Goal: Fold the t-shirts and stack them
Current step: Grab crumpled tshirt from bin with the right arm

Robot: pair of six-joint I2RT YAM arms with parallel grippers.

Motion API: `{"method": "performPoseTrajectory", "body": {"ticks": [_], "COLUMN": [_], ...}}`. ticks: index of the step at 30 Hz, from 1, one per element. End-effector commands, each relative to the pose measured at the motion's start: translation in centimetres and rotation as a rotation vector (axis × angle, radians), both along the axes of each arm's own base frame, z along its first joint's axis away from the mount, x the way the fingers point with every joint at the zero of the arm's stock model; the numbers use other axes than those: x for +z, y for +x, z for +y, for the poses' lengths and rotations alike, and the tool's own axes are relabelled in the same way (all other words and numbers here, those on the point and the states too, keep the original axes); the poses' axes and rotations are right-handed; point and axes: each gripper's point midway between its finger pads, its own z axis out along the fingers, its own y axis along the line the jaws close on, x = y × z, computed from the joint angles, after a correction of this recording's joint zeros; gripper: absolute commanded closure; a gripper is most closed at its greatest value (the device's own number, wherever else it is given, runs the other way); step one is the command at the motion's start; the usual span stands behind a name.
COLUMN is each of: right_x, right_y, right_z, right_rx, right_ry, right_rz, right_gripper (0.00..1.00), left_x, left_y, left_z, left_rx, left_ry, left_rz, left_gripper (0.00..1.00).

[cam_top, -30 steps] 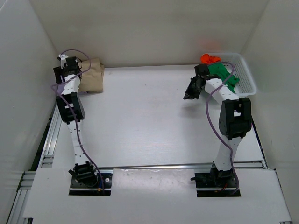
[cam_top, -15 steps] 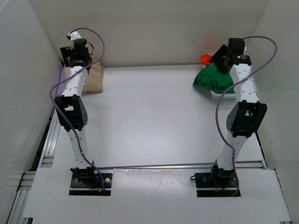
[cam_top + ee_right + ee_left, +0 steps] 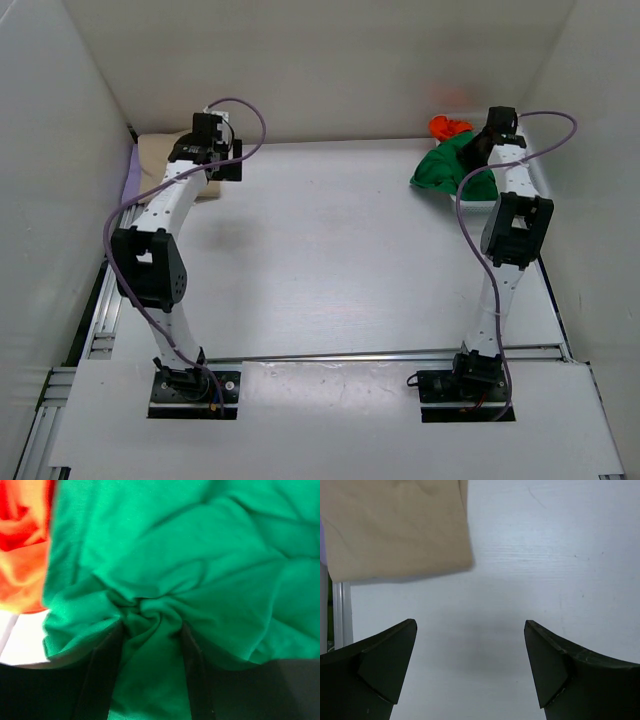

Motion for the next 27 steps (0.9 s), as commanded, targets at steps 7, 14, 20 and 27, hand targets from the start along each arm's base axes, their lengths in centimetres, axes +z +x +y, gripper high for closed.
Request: {"method": "performPoseTrajectory", "body": {"ticks": [7,14,20,27], "right_x": [7.6,19.7,29.7,42.8], "right_y": [0.7,-2.0,-7.3,-17.1], "right_z": [-0.2,-1.8,0.5,4.3], "right_rx": [0.023,0.008,0.073,0.132], "right_ry": [0.0,-0.184,-0.187,-0.188], "right_rz": [-0.187,-0.41,-0.657,-0.991], "right_gripper": [1.0,1.0,1.0,1.0], "left_x": [0.3,4.1,5.0,4.9], "left_y": [-5.2,-8.9,-12.3,-15.0], "left_z": [1.3,3.5,5.4,4.0], "left_rx": [0.036,0.078,0.135,0.07], "left_ry": [0.065,0.061,0.098,0.03], "left_rz": [0.146,0.14,0.121,0.12], "left_gripper": [0.02,0.02,0.02,0.02]}}
